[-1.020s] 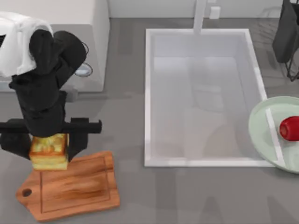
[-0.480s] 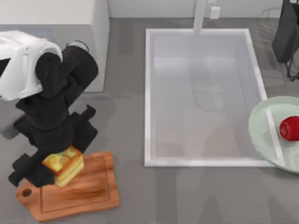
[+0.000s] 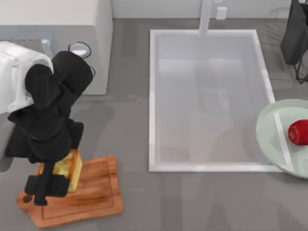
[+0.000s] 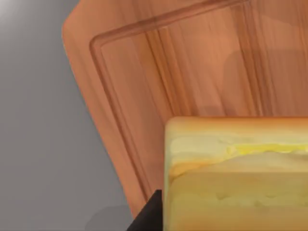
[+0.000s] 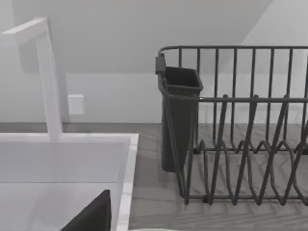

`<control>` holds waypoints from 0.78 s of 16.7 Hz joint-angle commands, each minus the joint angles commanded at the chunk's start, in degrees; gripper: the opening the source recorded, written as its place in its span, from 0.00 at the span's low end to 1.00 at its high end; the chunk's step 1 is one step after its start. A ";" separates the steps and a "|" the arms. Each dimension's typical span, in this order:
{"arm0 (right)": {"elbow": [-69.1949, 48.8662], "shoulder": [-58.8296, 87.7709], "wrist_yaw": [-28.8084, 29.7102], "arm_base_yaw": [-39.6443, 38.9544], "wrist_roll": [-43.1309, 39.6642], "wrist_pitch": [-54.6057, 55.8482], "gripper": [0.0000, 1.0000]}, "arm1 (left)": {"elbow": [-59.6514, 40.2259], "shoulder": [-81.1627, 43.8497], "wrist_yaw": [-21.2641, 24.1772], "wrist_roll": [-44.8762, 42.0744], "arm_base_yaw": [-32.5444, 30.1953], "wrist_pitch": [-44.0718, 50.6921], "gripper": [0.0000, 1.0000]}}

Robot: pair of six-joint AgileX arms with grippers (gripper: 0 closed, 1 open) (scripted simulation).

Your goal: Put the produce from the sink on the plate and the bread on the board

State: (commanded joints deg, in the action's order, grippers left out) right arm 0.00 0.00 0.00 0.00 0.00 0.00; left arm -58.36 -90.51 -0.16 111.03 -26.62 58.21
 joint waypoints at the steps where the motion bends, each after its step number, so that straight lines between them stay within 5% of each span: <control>1: 0.00 0.00 0.00 0.00 0.00 0.00 1.00 | 0.25 0.12 0.09 1.64 0.30 -0.32 0.00; 13: 0.00 0.00 0.00 0.00 0.00 0.00 1.00 | 1.47 -0.45 0.19 3.57 0.61 -2.14 0.00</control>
State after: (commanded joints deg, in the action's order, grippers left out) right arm 0.00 0.00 0.00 0.00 0.00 0.00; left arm -56.89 -90.95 0.04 114.60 -26.01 56.07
